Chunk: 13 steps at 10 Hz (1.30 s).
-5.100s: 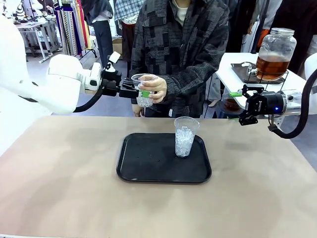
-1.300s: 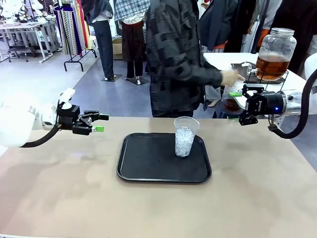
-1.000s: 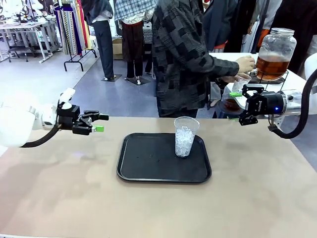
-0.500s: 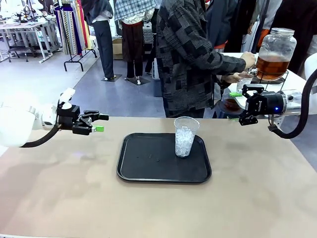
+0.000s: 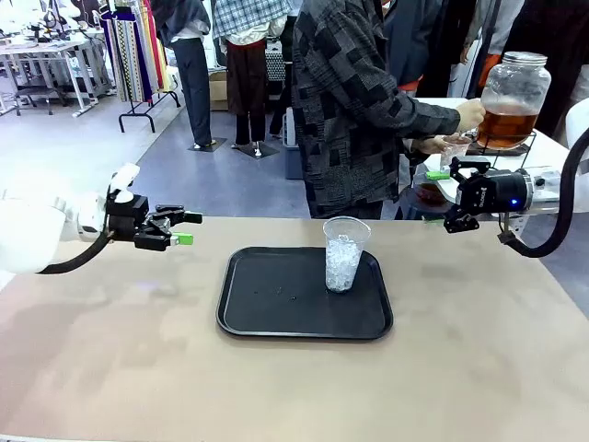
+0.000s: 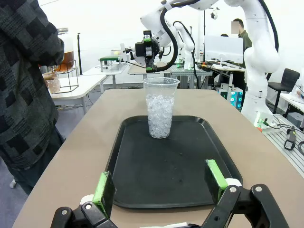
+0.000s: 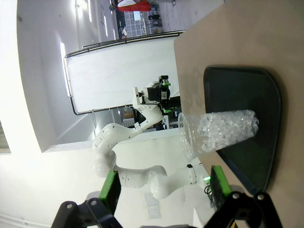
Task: Pour the drink into the iced cup.
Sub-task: Pick up the iced cup indicated by the human and present it to them.
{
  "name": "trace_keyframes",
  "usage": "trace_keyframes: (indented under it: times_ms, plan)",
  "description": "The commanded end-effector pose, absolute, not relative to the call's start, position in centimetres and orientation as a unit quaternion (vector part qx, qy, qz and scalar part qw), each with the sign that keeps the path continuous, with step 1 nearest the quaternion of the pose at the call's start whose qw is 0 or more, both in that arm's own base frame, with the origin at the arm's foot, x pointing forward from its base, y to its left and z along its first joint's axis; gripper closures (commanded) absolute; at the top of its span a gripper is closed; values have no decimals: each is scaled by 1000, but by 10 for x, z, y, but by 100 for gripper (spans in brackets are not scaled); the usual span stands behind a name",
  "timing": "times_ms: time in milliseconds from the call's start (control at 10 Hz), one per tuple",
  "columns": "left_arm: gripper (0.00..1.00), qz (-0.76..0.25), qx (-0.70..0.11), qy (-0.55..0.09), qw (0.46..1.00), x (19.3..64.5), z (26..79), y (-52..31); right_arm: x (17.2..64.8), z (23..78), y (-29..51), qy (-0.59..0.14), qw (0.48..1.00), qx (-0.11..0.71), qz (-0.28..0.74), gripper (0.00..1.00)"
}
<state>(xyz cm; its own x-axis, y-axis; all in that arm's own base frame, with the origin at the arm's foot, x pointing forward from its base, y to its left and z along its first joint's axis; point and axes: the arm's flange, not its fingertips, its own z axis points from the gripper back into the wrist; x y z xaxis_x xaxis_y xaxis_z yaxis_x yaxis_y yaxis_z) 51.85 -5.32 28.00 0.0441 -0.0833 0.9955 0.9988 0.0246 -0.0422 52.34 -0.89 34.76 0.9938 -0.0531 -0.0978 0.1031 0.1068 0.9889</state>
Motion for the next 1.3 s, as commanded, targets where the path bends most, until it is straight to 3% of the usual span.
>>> trace_keyframes:
  times_ms: [0,1200]
  plan:
    - [0,-505,-482,-474,537,518,282,-54,524,349,-9,17,743,667,-52,0]
    - [0,-505,-482,-474,537,518,282,-54,524,349,-9,17,743,667,-52,0]
